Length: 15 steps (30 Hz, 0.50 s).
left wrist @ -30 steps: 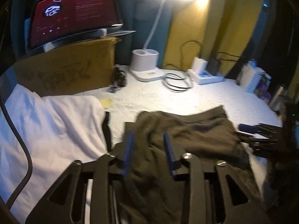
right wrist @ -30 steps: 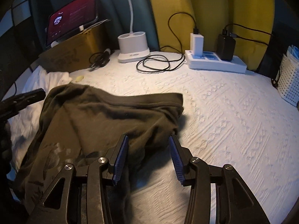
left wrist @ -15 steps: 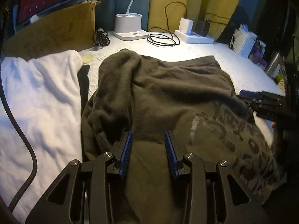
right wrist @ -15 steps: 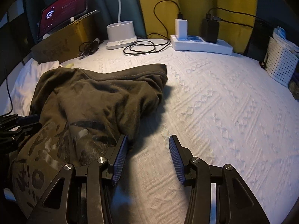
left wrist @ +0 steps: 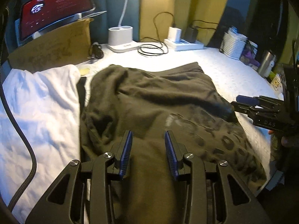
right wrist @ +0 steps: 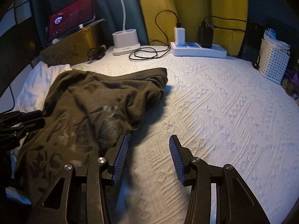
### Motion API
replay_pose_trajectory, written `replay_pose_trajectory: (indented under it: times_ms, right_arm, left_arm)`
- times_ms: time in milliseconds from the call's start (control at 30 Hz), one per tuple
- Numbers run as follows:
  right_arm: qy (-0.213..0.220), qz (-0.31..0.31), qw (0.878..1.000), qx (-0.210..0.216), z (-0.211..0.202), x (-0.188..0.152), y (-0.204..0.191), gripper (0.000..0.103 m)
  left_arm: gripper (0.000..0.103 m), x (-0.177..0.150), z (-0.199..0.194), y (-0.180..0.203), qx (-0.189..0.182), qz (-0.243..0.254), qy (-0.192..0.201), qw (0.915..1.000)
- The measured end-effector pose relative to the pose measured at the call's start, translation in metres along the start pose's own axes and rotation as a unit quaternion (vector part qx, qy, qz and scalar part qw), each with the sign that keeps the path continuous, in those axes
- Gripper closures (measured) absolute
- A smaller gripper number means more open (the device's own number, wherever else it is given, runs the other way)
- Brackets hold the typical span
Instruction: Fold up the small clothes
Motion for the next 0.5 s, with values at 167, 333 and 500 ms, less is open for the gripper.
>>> replay_pose_trajectory:
  times_ms: [167, 333, 500]
  right_arm:
    - [0.003, -0.007, 1.000, 0.007, -0.016, -0.008, -0.007, 0.055]
    - [0.006, -0.007, 1.000, 0.005, -0.031, -0.019, -0.006, 0.055]
    - [0.010, -0.003, 1.000, -0.001, -0.051, -0.032, 0.000, 0.054]
  left_arm:
    - [0.067, -0.008, -0.003, 0.014, -0.006, -0.002, -0.005, 1.0000]
    - [0.067, -0.015, -0.011, 0.027, -0.006, 0.001, -0.002, 1.0000]
    - [0.060, -0.019, -0.018, 0.045, -0.013, 0.010, 0.000, 0.9999]
Point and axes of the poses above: each gripper's, at about its wrist camera, not at the fingertips, and z roughly the way its jaws point, y to its right, x to its top, the point moved 6 cm from there along z, roughly the way its jaws point, and after that the axes turned 9 degrees about y, right-handed, at the moved point
